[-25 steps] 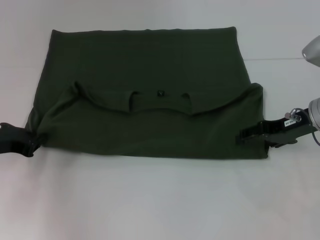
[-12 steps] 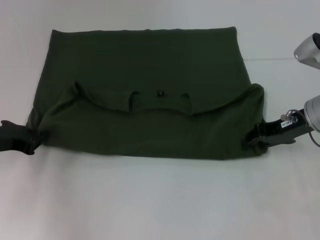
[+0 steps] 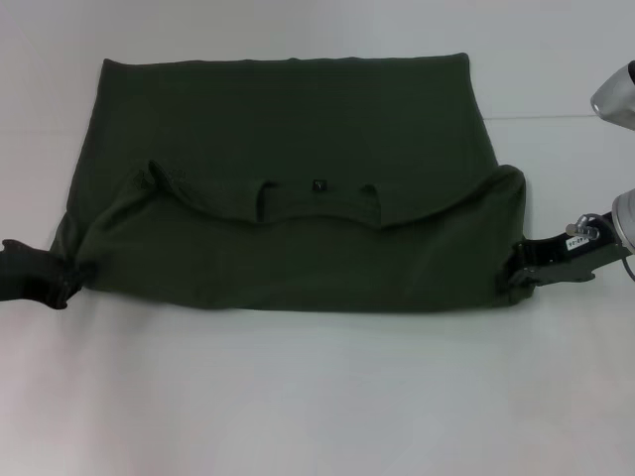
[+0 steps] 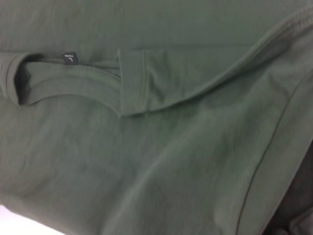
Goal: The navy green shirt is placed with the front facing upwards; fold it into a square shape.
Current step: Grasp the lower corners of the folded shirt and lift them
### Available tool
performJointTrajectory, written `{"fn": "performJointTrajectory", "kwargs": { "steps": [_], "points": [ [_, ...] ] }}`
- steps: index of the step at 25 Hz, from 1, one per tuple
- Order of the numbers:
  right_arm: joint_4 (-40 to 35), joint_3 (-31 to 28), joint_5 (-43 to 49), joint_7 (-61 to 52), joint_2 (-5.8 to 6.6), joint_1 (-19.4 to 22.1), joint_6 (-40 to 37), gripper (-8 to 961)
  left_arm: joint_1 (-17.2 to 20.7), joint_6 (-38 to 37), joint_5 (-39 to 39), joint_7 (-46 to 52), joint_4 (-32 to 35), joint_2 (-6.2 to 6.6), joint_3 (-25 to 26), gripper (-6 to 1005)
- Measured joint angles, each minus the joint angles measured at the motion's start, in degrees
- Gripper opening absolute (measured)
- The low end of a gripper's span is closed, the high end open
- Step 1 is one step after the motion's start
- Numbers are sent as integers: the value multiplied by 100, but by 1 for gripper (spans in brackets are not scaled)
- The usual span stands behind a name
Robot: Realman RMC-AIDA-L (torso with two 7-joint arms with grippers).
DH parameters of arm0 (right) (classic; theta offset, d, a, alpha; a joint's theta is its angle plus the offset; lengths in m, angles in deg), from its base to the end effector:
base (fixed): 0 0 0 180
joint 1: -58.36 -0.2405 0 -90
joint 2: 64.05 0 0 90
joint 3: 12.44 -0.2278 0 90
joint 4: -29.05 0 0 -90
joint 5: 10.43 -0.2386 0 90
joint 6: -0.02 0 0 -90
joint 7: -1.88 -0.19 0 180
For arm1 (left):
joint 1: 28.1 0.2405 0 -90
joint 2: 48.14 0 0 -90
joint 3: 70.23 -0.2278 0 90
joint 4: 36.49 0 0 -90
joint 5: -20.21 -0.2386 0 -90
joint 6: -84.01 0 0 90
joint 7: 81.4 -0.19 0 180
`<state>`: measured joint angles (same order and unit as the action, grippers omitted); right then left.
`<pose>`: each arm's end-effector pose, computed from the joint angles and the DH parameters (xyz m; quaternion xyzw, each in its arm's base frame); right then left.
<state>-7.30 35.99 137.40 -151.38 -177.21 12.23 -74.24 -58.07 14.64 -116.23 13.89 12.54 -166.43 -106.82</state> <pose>0.2691 0.4242 -0.0152 -0.7556 0.6280 -0.0289 0.1840 -0.3263 0.4024 0.0305 -0.8996 -0.3150 -0.0252 0.3015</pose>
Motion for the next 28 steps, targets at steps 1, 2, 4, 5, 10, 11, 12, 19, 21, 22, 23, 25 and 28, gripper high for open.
{"fn": "performJointTrajectory", "kwargs": {
  "steps": [1, 2, 4, 5, 10, 11, 12, 19, 21, 22, 23, 25, 28],
  "points": [
    [-3, 0, 0, 5, 15, 4, -30, 65, 0, -82, -3, 8, 10, 10, 9, 27],
    [-7, 0, 0, 10, 30, 9, -64, 65, 0, -155, -4, 15, 22, 24, 18, 27],
    [-37, 0, 0, 34, 47, 16, -143, 64, 8, -289, -6, 38, 50, 50, 45, 27],
    [-68, -4, 0, 49, 58, 21, -196, 63, 20, -349, -12, 52, 74, 60, 69, 27],
    [-281, -36, -5, 77, 104, 79, -582, 61, -11, -930, -318, 297, 163, 143, 244, 27],
    [-314, -37, -6, 112, 113, 86, -718, 61, -16, -1052, -367, 317, 189, 153, 293, 27],
    [-314, -37, -6, 112, 113, 86, -718, 60, -15, -1181, -405, 328, 224, 159, 332, 27],
    [-321, -29, -4, 333, 119, 143, -1404, 56, 64, -2296, -727, 425, 567, 241, 760, 27],
    [-321, -43, -10, 410, 110, 199, -1584, 55, 68, -2678, -917, 433, 640, 271, 931, 27],
    [-321, -44, -12, 431, 110, 227, -1644, 55, 73, -2821, -994, 434, 671, 281, 975, 27],
    [-321, -43, -11, 455, 110, 260, -1708, 54, 80, -2952, -1076, 435, 698, 292, 1016, 27],
    [-321, -41, -10, 513, 113, 330, -1847, 54, 119, -3247, -1253, 436, 803, 296, 1061, 27],
    [-314, -63, -25, 639, 119, 417, -2065, 54, 179, -3663, -1407, 410, 916, 295, 1072, 27]
  ]
}}
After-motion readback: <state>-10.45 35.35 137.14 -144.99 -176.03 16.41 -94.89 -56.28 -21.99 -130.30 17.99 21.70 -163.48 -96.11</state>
